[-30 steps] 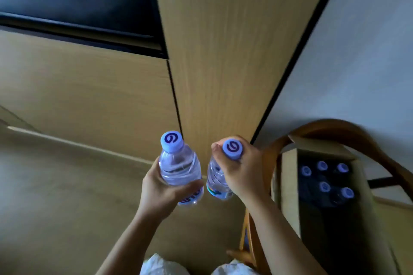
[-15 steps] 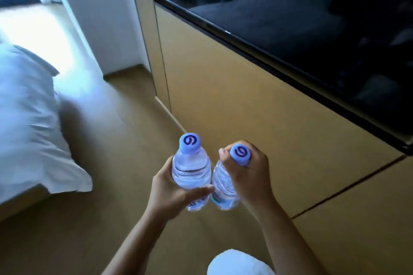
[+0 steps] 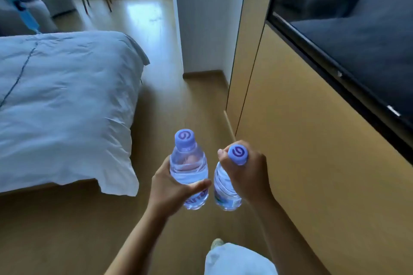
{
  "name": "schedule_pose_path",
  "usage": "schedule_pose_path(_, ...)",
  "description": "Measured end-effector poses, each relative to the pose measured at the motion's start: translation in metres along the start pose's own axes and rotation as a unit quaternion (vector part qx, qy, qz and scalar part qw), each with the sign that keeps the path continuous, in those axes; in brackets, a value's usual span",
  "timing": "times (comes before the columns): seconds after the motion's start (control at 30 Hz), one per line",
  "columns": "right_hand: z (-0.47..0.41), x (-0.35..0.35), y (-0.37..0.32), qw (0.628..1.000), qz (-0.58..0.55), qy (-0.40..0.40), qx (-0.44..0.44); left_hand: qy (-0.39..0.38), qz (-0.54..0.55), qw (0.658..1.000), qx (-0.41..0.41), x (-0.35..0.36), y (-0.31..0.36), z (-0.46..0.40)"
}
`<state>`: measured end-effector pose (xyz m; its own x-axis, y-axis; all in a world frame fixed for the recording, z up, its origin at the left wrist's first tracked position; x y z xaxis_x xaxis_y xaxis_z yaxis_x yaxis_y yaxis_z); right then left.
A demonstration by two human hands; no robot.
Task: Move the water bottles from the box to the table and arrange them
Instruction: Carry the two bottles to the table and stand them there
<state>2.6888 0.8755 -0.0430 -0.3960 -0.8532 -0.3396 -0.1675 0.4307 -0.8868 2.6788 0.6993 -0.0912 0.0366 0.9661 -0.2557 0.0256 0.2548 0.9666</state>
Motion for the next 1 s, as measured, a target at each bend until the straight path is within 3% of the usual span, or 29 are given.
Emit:
schedule_pose_path(0.4,-0.234,0.112,0.027,0.996,-0.014,-0.077,-0.043,0.132,-0.034,0.990,-0.026,-0.028,-0.013,-0.216)
schedule_pose_path(1.0,-0.562,0.343,0.053,0.997,-0.030,-0.058,-0.030,0.095,-0.032,0.995,-0.021,-0.137,-0.043,-0.633)
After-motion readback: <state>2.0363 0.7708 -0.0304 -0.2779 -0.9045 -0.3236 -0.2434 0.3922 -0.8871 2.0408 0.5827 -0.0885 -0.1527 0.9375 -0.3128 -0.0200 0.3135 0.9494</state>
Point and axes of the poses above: each hand's wrist, its own z-axis away from the middle knuckle, its own x-axis out of the palm, y = z × x, the point moved 3 cm from there along -z, towards the middle knuckle
